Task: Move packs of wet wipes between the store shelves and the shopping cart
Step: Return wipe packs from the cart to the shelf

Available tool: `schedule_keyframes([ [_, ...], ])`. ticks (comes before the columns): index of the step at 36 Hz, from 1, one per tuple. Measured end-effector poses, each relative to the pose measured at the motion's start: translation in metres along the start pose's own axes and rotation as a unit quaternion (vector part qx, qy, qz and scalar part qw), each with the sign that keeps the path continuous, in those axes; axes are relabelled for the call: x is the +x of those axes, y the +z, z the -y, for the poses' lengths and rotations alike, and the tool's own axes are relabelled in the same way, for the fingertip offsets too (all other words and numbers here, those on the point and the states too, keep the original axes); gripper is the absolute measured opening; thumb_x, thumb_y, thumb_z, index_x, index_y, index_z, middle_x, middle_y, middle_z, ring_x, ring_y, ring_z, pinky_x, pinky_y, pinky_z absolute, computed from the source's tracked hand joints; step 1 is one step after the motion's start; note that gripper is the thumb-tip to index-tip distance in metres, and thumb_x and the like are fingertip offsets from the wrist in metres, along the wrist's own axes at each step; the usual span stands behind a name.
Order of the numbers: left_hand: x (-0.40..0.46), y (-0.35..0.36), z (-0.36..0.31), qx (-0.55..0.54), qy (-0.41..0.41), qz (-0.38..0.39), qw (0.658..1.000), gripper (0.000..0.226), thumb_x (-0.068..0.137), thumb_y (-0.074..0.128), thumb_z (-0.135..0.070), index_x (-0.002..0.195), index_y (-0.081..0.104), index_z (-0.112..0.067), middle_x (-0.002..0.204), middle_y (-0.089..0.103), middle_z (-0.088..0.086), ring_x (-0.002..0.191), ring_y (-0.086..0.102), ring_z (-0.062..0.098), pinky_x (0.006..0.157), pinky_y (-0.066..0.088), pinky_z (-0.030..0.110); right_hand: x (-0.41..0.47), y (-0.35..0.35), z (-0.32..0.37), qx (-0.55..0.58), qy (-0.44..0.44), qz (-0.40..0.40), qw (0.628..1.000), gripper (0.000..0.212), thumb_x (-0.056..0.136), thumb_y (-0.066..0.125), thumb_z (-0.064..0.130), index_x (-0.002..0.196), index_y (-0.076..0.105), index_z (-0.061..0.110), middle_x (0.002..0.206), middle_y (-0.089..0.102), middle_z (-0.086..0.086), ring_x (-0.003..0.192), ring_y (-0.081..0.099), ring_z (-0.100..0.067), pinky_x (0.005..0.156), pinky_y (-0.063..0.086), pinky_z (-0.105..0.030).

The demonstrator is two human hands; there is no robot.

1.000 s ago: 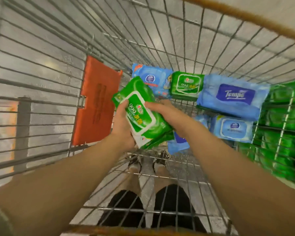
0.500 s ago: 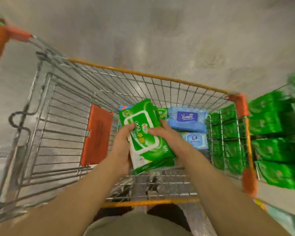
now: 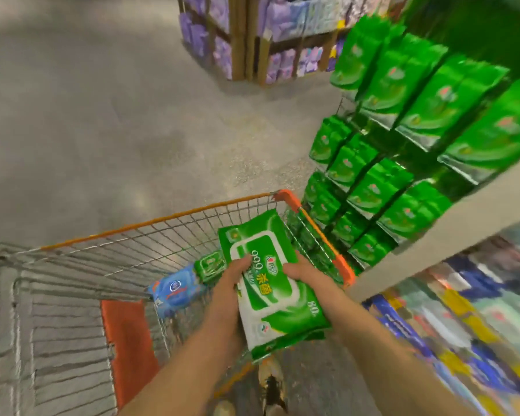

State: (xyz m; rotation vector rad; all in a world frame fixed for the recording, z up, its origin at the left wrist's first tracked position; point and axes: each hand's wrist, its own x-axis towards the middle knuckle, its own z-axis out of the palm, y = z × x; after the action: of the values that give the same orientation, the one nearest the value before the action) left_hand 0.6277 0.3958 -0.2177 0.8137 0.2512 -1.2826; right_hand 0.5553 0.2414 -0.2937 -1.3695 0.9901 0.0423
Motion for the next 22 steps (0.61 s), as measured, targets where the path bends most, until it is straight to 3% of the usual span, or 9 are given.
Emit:
schedule_keyframes([
  [2, -0.003, 0.013, 0.012, 0.026, -0.005, 0.002, 1.000, 0.049, 0.074, 0.061, -0.033, 0.111, 0.076, -0.005, 0.112, 0.072, 0.024, 0.088, 0.071, 0.038, 0.093, 0.051, 0.051, -0.034, -0.020, -0.005, 0.081, -0.029, -0.025, 0.996, 0.066, 0.101, 0.056, 0.005, 0.159, 0.023, 0.008, 0.159, 0.036, -0.019, 0.107, 0.059, -0.005, 0.061, 0.039, 0.000],
  [4, -0.011, 0.033, 0.023, 0.041, -0.016, 0.021, 0.999, 0.049, 0.077, 0.060, -0.032, 0.114, 0.074, -0.004, 0.110, 0.072, 0.025, 0.087, 0.072, 0.038, 0.095, 0.050, 0.053, -0.089, -0.033, -0.006, 0.223, -0.031, -0.055, 0.973, 0.064, 0.104, 0.052, 0.010, 0.159, 0.021, 0.009, 0.159, 0.037, -0.012, 0.131, 0.048, -0.015, 0.079, 0.040, -0.002],
  [6, -0.019, 0.052, 0.037, 0.043, -0.039, 0.070, 0.996, 0.042, 0.085, 0.053, -0.033, 0.096, 0.080, -0.003, 0.102, 0.074, 0.024, 0.078, 0.074, 0.037, 0.088, 0.051, 0.050, -0.142, -0.045, -0.006, 0.255, -0.082, -0.082, 0.960, 0.054, 0.103, 0.056, 0.019, 0.154, 0.039, 0.011, 0.155, 0.047, -0.008, 0.137, 0.050, -0.021, 0.105, 0.040, -0.020],
  [8, -0.030, 0.075, 0.050, 0.057, -0.057, 0.107, 0.991, 0.042, 0.082, 0.053, -0.036, 0.089, 0.082, -0.006, 0.104, 0.074, 0.024, 0.081, 0.074, 0.038, 0.084, 0.052, 0.049, -0.192, -0.051, -0.004, 0.268, -0.134, -0.116, 0.947, 0.053, 0.085, 0.069, 0.042, 0.135, 0.064, 0.025, 0.133, 0.069, 0.000, 0.120, 0.066, -0.018, 0.104, 0.050, -0.038],
  [10, -0.037, 0.095, 0.066, 0.074, -0.071, 0.135, 0.985, 0.042, 0.077, 0.056, -0.038, 0.092, 0.082, -0.008, 0.111, 0.073, 0.023, 0.088, 0.073, 0.038, 0.091, 0.051, 0.052, -0.218, -0.063, -0.012, 0.332, -0.150, -0.180, 0.914, 0.060, 0.073, 0.074, 0.053, 0.124, 0.070, 0.021, 0.126, 0.073, -0.003, 0.116, 0.069, -0.022, 0.106, 0.050, -0.045],
  [14, -0.053, 0.138, 0.108, 0.099, -0.121, 0.221, 0.963, 0.049, 0.085, 0.048, -0.042, 0.096, 0.081, -0.009, 0.109, 0.074, 0.021, 0.093, 0.073, 0.038, 0.091, 0.053, 0.056, -0.257, -0.089, -0.044, 0.428, -0.195, -0.321, 0.822, 0.052, 0.086, 0.066, 0.052, 0.117, 0.072, 0.011, 0.123, 0.072, -0.012, 0.122, 0.063, -0.036, 0.098, 0.051, -0.044],
  [17, -0.067, 0.168, 0.149, 0.111, -0.136, 0.262, 0.949, 0.048, 0.084, 0.047, -0.043, 0.094, 0.082, -0.010, 0.105, 0.075, 0.019, 0.087, 0.074, 0.037, 0.075, 0.058, 0.058, -0.290, -0.104, -0.069, 0.480, -0.229, -0.388, 0.753, 0.084, 0.066, 0.080, 0.067, 0.129, 0.066, 0.013, 0.128, 0.069, -0.014, 0.120, 0.064, -0.034, 0.090, 0.053, -0.042],
  [20, -0.081, 0.193, 0.197, 0.112, -0.148, 0.304, 0.934, 0.051, 0.084, 0.048, -0.045, 0.112, 0.077, -0.013, 0.121, 0.070, 0.019, 0.107, 0.069, 0.040, 0.092, 0.052, 0.059, -0.324, -0.124, -0.094, 0.478, -0.266, -0.396, 0.738, 0.077, 0.082, 0.069, 0.065, 0.145, 0.053, 0.024, 0.142, 0.060, -0.011, 0.131, 0.057, -0.035, 0.102, 0.050, -0.051],
  [22, -0.091, 0.206, 0.233, 0.109, -0.162, 0.324, 0.926, 0.056, 0.086, 0.048, -0.046, 0.127, 0.068, -0.012, 0.132, 0.064, 0.019, 0.124, 0.058, 0.042, 0.107, 0.039, 0.062, -0.347, -0.138, -0.112, 0.493, -0.300, -0.396, 0.714, 0.094, 0.071, 0.076, 0.071, 0.151, 0.044, 0.032, 0.144, 0.060, -0.004, 0.129, 0.061, -0.027, 0.103, 0.050, -0.052],
])
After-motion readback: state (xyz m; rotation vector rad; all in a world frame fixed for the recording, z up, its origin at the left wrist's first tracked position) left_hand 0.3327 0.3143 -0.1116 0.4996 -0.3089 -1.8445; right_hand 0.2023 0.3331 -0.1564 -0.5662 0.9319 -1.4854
